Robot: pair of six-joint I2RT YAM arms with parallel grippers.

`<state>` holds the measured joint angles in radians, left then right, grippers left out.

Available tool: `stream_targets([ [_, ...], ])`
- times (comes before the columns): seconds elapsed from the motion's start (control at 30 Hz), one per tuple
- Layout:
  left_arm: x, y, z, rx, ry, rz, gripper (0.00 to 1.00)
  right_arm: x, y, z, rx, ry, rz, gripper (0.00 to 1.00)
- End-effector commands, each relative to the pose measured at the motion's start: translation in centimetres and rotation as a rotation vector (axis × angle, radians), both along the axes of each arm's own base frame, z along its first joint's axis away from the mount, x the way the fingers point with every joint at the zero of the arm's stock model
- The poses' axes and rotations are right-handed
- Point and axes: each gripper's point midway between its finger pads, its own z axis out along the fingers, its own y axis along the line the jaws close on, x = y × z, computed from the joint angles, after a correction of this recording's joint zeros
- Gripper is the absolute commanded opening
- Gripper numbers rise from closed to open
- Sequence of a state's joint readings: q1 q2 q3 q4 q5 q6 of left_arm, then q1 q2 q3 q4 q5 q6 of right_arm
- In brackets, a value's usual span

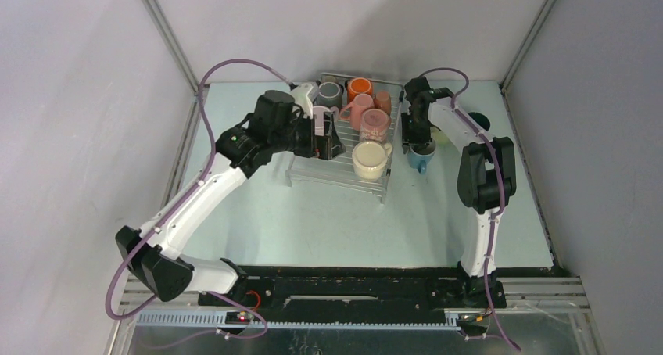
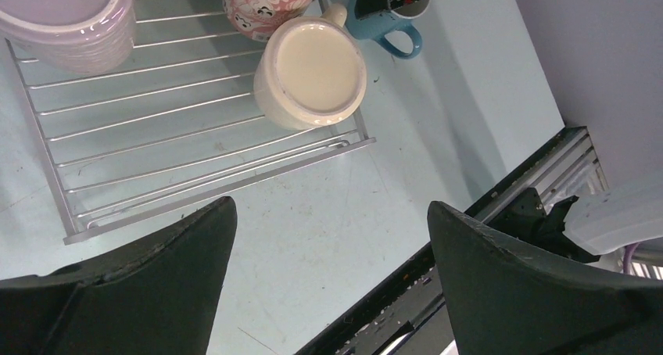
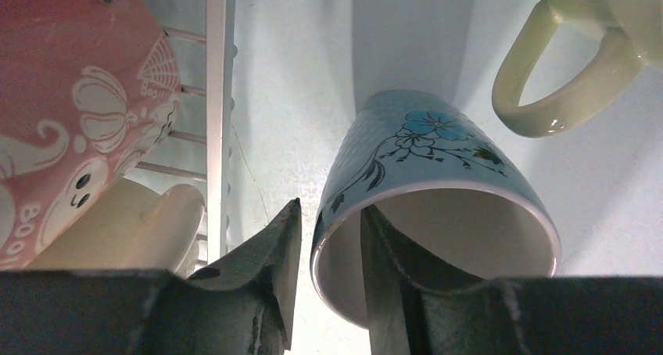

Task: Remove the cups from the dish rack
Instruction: Place the cup at the center of the board.

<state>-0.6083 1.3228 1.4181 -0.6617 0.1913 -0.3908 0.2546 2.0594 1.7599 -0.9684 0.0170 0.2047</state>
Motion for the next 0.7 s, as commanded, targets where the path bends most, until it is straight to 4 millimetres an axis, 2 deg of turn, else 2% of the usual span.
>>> stream_targets([
  [0.0,0.9,-0.2,0.1,0.011,-0.024,0.005,1.00,1.1,0.5,2.2,0.016,-0.063,0.022,0.42],
  [0.2,1.9,-0.4,-1.2,0.055,-0.019,0.027,1.00,1.0,0.3,4.7,0.013,-0.113,0.013,0.51],
  [0.47,4.6,-0.1,-3.1,0.125,-0.020,0.116,1.00,0.3,0.0,7.8,0.019,-0.183,0.002,0.65],
  [0.67,5.4,-1.7,-4.4,0.182,-0.028,0.086,1.00,-0.3,-0.2,10.4,0.042,-0.254,-0.011,0.75],
])
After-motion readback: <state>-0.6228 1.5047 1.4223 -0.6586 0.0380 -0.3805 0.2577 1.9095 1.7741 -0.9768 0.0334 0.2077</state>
